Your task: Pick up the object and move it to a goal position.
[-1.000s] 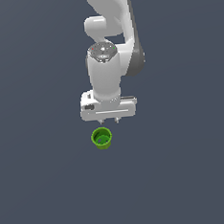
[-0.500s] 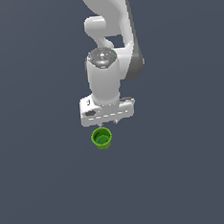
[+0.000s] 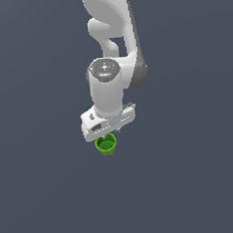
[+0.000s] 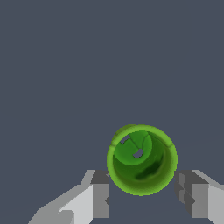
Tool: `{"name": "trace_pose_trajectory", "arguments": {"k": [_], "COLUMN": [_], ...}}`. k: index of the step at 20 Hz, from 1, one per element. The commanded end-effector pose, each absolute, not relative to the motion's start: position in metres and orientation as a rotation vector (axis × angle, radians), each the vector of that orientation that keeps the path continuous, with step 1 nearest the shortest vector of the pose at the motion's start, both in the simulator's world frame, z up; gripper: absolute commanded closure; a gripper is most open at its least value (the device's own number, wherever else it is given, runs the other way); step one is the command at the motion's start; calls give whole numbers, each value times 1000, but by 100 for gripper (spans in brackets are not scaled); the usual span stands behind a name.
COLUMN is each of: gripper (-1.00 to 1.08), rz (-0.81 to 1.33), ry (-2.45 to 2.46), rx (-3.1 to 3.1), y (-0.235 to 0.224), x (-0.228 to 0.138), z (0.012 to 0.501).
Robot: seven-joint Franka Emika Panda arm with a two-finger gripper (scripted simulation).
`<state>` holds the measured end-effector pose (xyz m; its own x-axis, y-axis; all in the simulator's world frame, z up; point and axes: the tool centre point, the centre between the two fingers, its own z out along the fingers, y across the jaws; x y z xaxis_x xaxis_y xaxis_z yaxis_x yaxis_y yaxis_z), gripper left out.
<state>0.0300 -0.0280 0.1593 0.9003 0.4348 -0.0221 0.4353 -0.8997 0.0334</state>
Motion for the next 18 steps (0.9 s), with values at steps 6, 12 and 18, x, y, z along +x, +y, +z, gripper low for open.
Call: {"name": "trace_pose_trajectory", "arguments": {"k": [6, 12, 18], "gripper": [-20, -20, -20], "rz": [-55, -80, -102], "ry": [995, 1226, 1451], "rx": [2941, 2856, 2756], "y": [-35, -41, -48], "x": [38, 44, 50], "z": [148, 140, 131]}}
